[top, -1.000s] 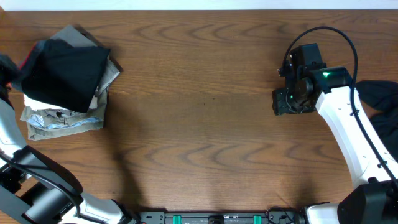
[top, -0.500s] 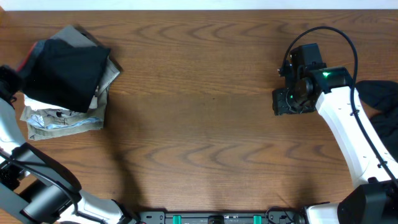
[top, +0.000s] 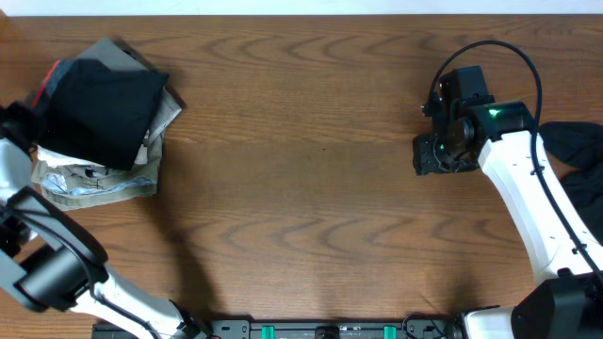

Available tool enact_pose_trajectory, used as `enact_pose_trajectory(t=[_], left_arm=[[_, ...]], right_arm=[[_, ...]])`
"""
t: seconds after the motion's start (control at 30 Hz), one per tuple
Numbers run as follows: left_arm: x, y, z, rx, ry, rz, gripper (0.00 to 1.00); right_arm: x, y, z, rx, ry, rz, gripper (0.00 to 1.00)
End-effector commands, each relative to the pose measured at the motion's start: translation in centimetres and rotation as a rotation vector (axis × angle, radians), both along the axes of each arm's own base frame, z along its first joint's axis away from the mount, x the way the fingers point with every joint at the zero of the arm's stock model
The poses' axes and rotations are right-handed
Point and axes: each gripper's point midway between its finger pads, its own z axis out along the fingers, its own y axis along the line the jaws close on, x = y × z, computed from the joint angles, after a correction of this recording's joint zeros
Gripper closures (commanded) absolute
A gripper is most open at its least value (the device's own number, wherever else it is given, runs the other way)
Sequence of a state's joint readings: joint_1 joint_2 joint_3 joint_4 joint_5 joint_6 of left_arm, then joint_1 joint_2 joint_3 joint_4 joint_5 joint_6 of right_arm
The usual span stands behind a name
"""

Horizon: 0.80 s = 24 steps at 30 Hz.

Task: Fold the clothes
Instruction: 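Lower the leggings onto the top of the folded clothes stack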

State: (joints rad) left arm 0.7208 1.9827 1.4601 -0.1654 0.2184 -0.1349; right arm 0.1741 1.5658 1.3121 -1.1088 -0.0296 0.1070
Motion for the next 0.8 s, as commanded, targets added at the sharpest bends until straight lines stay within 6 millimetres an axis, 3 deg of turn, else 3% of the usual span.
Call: enact_pose_trajectory(t=[0.0,0.17,0.27,0.6,0.77], left_arm=[[3.4,-3.5,-2.9,-0.106,-0.041,-0.12,0.77],[6.5,-7.4,-5.2,-0.143,-0.058,-0.232,0.76],[7.7,-8.8,-5.0,-0.127,-0.071,-0.27,0.76],[8.5,-8.5,-2.6,-0.083,-0.13,-0.276,0.68],[8.7,-8.4,1.8,-0.027,-0.201,-0.286,0.62]], right_arm=[[-0.1,0.0,0.6,0.015,-0.013,-0.037,0.43],[-0.2,-0.1,0.5,0.013,-0.008,-0.036,0.43],[-0.2,0.0,0.5,0.013,-0.006,-0.036,0.43],[-0.2,-0.1,0.5,0.013,-0.006,-0.036,0.43],[-0.1,0.0,0.6,0.014,-0.012,-0.036,0.43]])
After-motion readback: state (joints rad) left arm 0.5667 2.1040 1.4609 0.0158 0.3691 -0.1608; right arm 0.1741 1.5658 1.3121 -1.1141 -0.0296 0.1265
